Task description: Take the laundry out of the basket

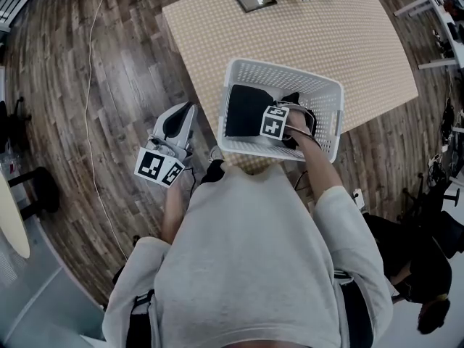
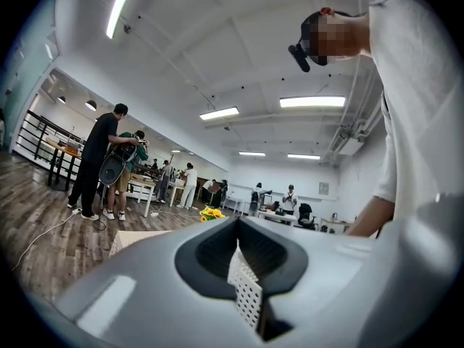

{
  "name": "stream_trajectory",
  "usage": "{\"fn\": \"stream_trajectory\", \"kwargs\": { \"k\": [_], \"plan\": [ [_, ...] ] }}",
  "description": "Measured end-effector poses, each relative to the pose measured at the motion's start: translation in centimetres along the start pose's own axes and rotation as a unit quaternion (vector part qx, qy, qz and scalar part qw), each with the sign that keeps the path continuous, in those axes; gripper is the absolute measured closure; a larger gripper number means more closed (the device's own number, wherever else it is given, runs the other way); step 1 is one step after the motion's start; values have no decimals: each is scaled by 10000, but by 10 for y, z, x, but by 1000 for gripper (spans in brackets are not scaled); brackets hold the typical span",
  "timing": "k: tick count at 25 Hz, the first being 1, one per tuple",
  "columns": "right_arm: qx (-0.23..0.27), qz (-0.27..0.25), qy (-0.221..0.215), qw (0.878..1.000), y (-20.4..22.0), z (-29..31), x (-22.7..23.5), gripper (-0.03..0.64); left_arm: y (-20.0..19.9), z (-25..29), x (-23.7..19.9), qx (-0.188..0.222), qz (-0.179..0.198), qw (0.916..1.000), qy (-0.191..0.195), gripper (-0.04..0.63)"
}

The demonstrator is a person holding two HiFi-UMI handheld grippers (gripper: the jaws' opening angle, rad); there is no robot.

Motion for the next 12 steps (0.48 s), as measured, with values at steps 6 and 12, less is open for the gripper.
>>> {"fn": "stream_trajectory", "kwargs": {
  "k": [6,12],
  "plan": [
    [100,121,172,9997,2,-4,-3,368,-3,-5,2,67,5,10000,-70,588],
    [370,-18,1332,9904,-2,-29,-6,390,-12,-5,2,168,57,9998,60,588]
  ]
}}
Point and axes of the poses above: the fingertips, and each gripper's own axes: z forward along the fingers, x to its right, y out of its underside, the point moved 8 cm from there along -z, backward along the fingers, and after that the axes turned 7 degrees about x, right-handed, at the moved point
